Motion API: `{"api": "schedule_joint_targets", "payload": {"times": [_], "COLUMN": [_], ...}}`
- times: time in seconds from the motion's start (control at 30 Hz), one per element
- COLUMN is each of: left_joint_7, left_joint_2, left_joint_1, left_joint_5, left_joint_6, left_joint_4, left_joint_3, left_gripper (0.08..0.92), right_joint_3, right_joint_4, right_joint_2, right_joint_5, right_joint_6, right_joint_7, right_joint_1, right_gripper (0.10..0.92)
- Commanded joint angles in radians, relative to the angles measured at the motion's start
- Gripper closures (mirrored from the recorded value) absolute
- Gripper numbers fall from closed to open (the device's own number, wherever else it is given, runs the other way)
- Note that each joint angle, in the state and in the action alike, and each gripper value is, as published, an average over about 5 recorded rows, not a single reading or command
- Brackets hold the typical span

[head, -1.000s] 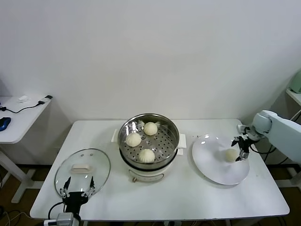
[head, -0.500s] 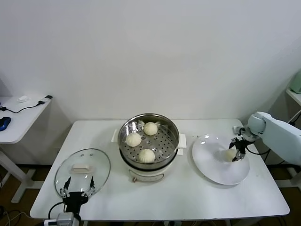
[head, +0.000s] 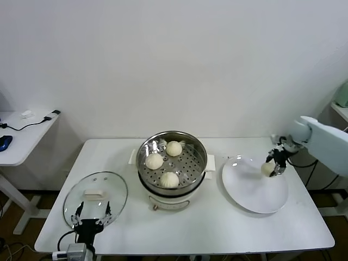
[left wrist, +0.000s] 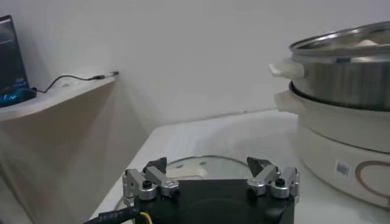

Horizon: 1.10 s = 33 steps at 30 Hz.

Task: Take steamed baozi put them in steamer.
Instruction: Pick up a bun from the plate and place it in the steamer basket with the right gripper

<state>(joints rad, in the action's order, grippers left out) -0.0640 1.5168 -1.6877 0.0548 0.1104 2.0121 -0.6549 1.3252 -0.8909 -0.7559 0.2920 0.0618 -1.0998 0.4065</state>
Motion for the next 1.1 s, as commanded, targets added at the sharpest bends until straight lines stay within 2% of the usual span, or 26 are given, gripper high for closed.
{"api": "schedule_joint_targets", "payload": {"times": [0.03, 0.2, 0.43, 0.73, 1.1], "left_joint_7": [0.002, 0.003, 0.003, 0.003, 0.004], "left_joint_2": [-0.002, -0.007, -0.011, -0.017, -0.023], "left_joint_1": [0.0, 0.0, -0.001, 0.002, 0.014], "left_joint_5": [-0.001, -0.002, -0.01, -0.021, -0.025], "left_joint_6": [0.0, 0.001, 0.001, 0.001, 0.006], "left_joint_4": [0.014, 0.025, 0.033, 0.026, 0.008], "left_joint_3": [0.012, 0.02, 0.021, 0.01, 0.002], "left_gripper": [0.177, 0.177, 0.177, 0.177, 0.177], "right_joint_3": [0.326, 0.352, 0.321, 0.336, 0.319], "right_joint_4": [-0.399, -0.569, -0.603, -0.483, -0.374], "right_joint_2": [-0.014, -0.114, -0.271, -0.416, -0.451], "right_joint_5": [0.331, 0.526, 0.681, 0.643, 0.543], "right_joint_6": [0.104, 0.191, 0.286, 0.332, 0.355], "right_joint_7": [0.012, 0.079, 0.224, 0.294, 0.324], "right_joint_1": [0.485, 0.617, 0.593, 0.421, 0.251], "right_gripper": [0.355, 0.355, 0.355, 0.355, 0.355]}}
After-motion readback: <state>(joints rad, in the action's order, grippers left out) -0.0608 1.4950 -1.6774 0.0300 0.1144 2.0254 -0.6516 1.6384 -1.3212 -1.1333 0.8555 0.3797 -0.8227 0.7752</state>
